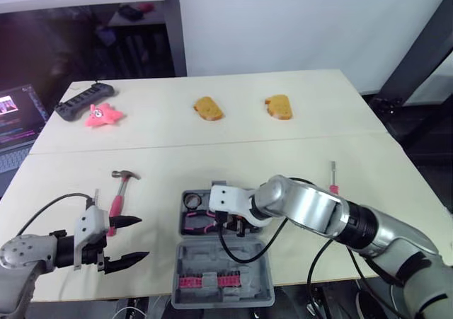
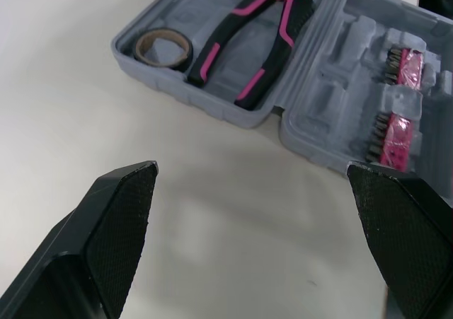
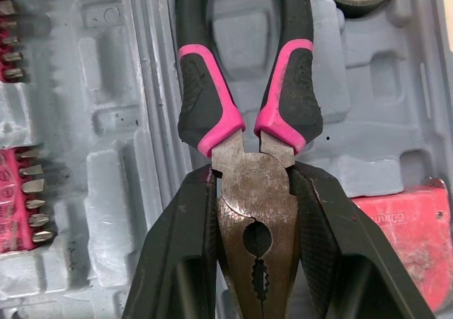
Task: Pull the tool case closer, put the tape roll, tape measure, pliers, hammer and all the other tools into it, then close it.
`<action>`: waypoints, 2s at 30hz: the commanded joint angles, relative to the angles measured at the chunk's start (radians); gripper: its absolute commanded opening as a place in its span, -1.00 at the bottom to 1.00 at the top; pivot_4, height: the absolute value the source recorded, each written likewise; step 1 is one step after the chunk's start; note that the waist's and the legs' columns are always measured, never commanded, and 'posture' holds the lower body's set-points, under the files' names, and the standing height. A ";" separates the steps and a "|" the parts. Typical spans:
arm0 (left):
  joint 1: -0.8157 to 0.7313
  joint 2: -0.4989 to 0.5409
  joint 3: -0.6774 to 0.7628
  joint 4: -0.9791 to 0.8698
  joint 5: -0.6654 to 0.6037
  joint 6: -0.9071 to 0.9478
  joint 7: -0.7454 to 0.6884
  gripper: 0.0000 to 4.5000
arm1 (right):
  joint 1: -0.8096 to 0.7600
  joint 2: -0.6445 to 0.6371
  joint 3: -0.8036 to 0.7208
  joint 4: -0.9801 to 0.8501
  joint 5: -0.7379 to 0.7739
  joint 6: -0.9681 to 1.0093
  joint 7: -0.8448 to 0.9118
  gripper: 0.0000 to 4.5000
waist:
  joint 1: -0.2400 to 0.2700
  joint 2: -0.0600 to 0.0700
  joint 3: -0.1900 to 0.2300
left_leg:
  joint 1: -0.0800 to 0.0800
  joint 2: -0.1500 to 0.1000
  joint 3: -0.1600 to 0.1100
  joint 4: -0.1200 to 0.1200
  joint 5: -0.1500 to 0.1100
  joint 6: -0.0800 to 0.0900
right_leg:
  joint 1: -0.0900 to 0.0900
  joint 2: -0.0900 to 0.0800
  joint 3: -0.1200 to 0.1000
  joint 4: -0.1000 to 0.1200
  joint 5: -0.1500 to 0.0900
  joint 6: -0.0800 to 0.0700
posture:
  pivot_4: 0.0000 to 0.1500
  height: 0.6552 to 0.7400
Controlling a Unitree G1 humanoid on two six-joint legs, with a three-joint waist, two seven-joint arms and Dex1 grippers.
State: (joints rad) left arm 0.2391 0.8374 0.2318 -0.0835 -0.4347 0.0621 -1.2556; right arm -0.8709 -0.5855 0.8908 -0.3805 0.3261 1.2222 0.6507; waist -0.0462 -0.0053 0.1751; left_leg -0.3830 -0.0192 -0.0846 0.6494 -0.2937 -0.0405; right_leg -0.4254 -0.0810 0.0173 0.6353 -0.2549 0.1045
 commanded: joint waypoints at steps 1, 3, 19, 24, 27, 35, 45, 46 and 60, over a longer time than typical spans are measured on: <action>0.007 0.001 0.021 -0.021 -0.012 0.002 0.006 1.00 | 0.009 -0.003 0.007 0.020 -0.056 -0.047 0.006 -0.56 | 0.000 0.000 0.000 | 0.000 0.000 0.000 0.000 0.000 0.000 | 0.000 0.000 0.000 0.000 0.000 0.000 | 1.00 1.00; 0.009 0.002 0.021 -0.022 -0.012 0.002 0.006 1.00 | 0.017 -0.003 0.010 0.030 -0.072 -0.068 0.014 -0.09 | 0.002 0.000 0.000 | 0.000 0.000 0.000 0.000 0.000 0.000 | 0.000 0.000 0.000 0.000 0.000 0.000 | 1.00 1.00; -0.023 -0.001 0.005 -0.001 -0.006 -0.002 0.015 1.00 | 0.087 0.123 -0.185 0.054 -0.087 -0.091 0.010 0.30 | 0.002 0.000 0.000 | 0.000 0.000 0.000 0.000 0.000 -0.001 | 0.000 0.000 0.000 0.000 0.000 0.000 | 1.00 1.00; -0.025 0.000 0.003 0.002 -0.005 -0.005 0.014 1.00 | 0.130 0.165 -0.200 0.061 -0.085 -0.107 0.015 -0.78 | 0.004 0.000 0.000 | -0.001 0.000 0.000 0.000 0.001 -0.001 | 0.000 -0.001 0.000 0.000 0.000 0.000 | 1.00 1.00; -0.027 0.001 0.001 0.005 -0.003 -0.006 0.014 1.00 | 0.149 0.177 -0.213 0.062 -0.079 -0.122 0.027 -0.98 | 0.004 0.000 0.000 | -0.001 0.000 0.000 0.000 0.001 -0.001 | 0.000 -0.001 0.000 0.000 0.000 0.000 | 1.00 1.00; -0.022 0.002 0.004 0.006 -0.001 -0.008 0.014 1.00 | 0.216 0.195 -0.229 0.074 -0.085 -0.162 0.028 -0.98 | 0.003 -0.001 0.000 | -0.001 0.000 0.000 0.000 0.001 -0.001 | 0.000 -0.001 0.000 0.001 0.000 0.000 | 1.00 1.00; -0.019 0.007 0.009 0.004 0.000 -0.005 0.010 1.00 | 0.303 0.171 -0.160 0.157 -0.155 -0.205 0.021 -0.98 | 0.003 -0.001 -0.001 | 0.000 0.000 0.000 0.000 0.001 -0.001 | 0.000 0.000 0.000 0.001 0.000 0.000 | 1.00 1.00; -0.017 0.009 0.010 0.004 -0.001 -0.004 0.009 1.00 | 0.311 0.168 -0.146 0.181 -0.173 -0.206 0.013 -0.98 | 0.003 -0.001 -0.001 | 0.001 0.000 0.000 0.000 0.001 -0.001 | 0.000 0.000 0.000 0.001 0.000 0.000 | 1.00 1.00; -0.019 0.026 0.025 0.018 0.000 -0.011 -0.004 1.00 | 0.438 0.110 -0.014 0.386 -0.388 -0.391 0.030 -0.98 | 0.013 -0.007 -0.026 | 0.023 -0.001 0.000 -0.003 0.000 -0.001 | 0.025 0.000 -0.002 -0.005 -0.002 0.000 | 1.00 1.00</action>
State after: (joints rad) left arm 0.2228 0.8462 0.2235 -0.0585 -0.4265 0.0604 -1.2565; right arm -0.5161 -0.4158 0.7834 -0.1491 -0.0211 0.7773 0.6573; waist -0.0332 -0.0122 0.1490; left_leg -0.3550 -0.0197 -0.0851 0.6460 -0.2943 -0.0401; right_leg -0.3969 -0.0815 0.0155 0.6288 -0.2589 0.1035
